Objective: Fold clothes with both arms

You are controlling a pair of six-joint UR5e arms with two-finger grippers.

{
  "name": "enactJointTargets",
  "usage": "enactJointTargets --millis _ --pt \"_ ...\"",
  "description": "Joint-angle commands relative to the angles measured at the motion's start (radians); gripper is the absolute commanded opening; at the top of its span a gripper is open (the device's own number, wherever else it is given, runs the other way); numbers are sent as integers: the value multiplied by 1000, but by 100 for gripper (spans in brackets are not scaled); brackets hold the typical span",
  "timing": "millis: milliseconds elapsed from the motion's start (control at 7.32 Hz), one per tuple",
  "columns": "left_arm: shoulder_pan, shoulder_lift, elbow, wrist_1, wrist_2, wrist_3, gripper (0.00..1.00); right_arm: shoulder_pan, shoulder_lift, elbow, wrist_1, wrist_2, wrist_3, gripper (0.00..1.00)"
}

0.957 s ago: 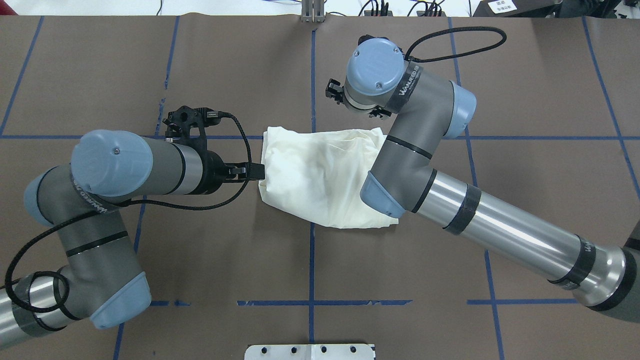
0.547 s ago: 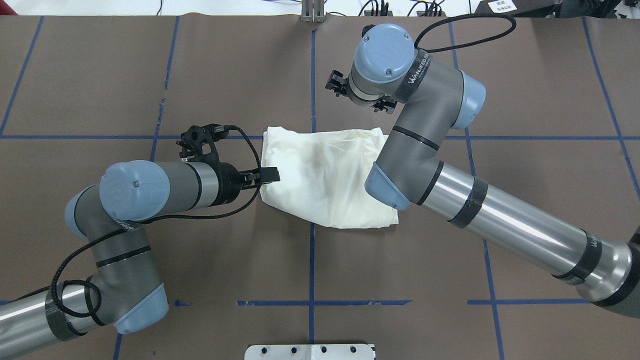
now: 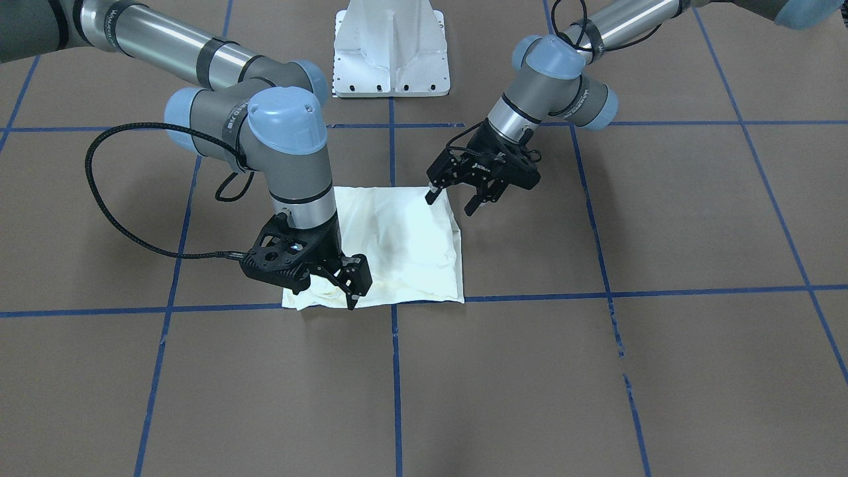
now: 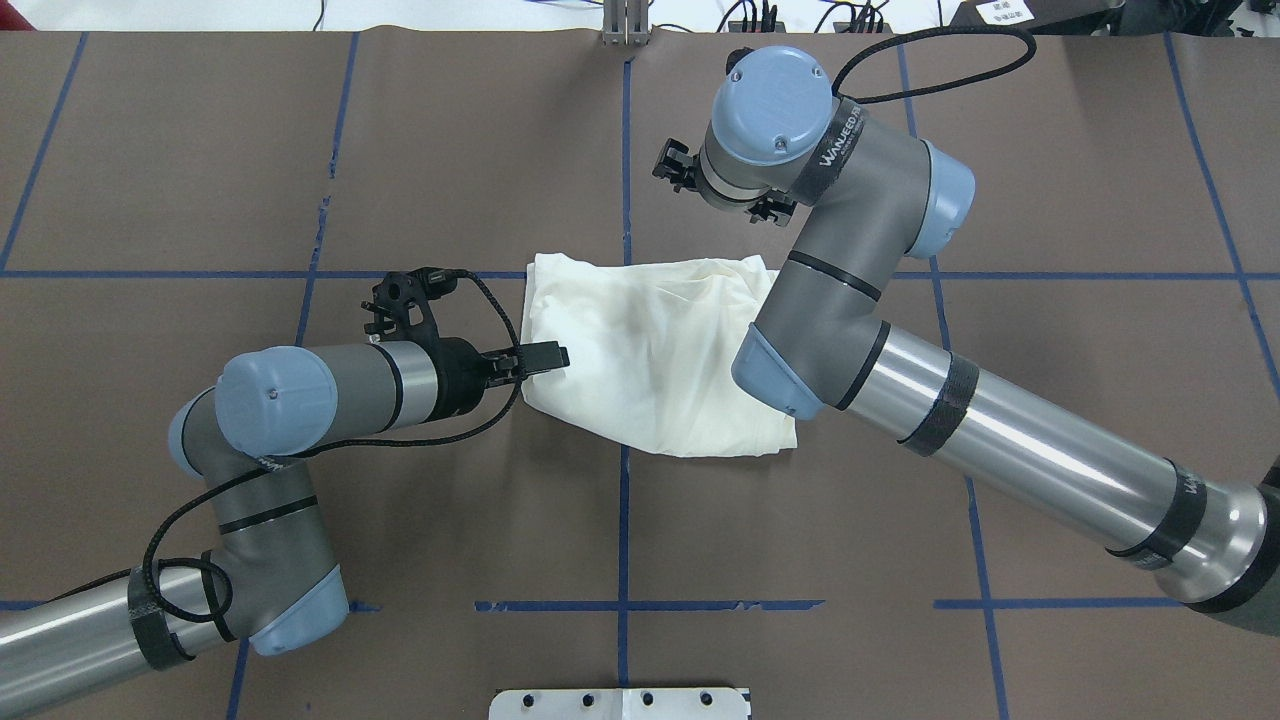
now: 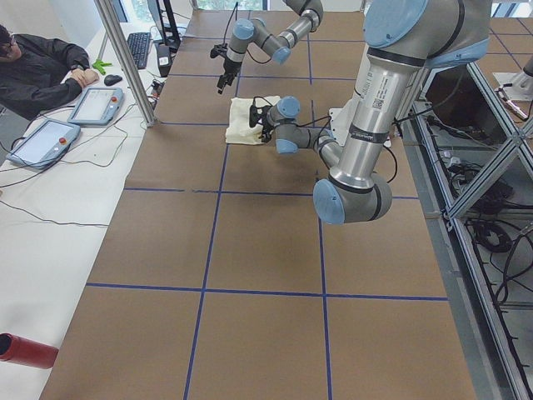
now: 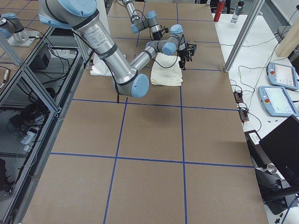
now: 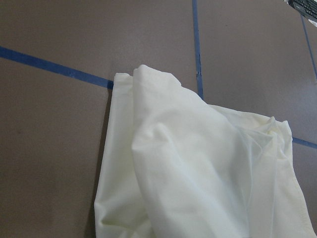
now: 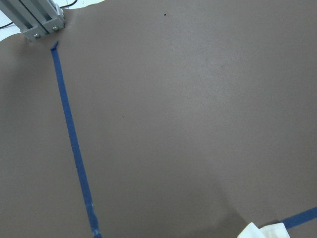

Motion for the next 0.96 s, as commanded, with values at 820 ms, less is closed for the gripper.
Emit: enactJointTargets --millis 820 --pt "60 -40 99 -214 22 3 99 1 -9 2 3 -2 -2 100"
